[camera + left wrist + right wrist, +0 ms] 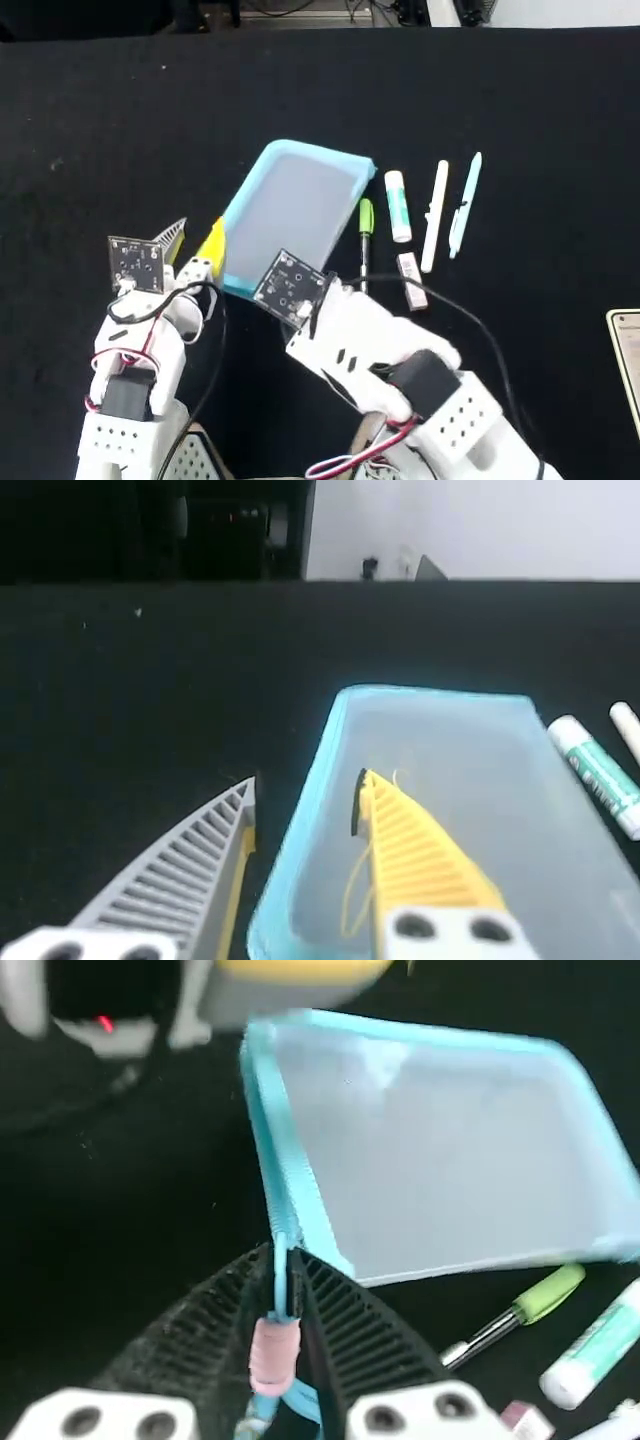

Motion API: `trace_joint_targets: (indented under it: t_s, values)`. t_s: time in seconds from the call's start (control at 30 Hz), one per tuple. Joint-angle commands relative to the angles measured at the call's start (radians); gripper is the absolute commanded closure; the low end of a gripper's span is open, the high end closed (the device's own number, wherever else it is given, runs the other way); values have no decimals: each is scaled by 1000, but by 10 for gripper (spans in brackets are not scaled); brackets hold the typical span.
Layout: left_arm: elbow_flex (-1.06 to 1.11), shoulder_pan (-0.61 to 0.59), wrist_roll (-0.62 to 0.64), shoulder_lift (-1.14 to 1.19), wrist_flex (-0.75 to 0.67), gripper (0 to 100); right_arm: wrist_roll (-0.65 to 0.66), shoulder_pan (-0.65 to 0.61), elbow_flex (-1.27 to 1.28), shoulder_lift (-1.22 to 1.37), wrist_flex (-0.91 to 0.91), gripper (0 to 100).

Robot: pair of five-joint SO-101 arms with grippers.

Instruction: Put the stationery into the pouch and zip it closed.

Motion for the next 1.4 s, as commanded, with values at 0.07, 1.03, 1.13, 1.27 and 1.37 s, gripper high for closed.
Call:
trace_joint_targets:
  t_s: [0.07, 1.03, 1.13, 1.27, 1.37]
  values:
    - [22, 5, 3, -3, 44, 830, 57, 6, -159, -19, 15, 988]
    - [22, 15, 3, -3, 89, 830, -115, -34, 133, -19, -698, 987]
    - [22, 61, 3, -3, 100, 830, -115, -34, 154, -18, -741, 987]
    - [22, 116, 3, -3, 100, 830, -115, -34, 145, -16, -838, 987]
    - [22, 114, 2, -3, 117, 830, -115, -29, 116, 5, -816, 987]
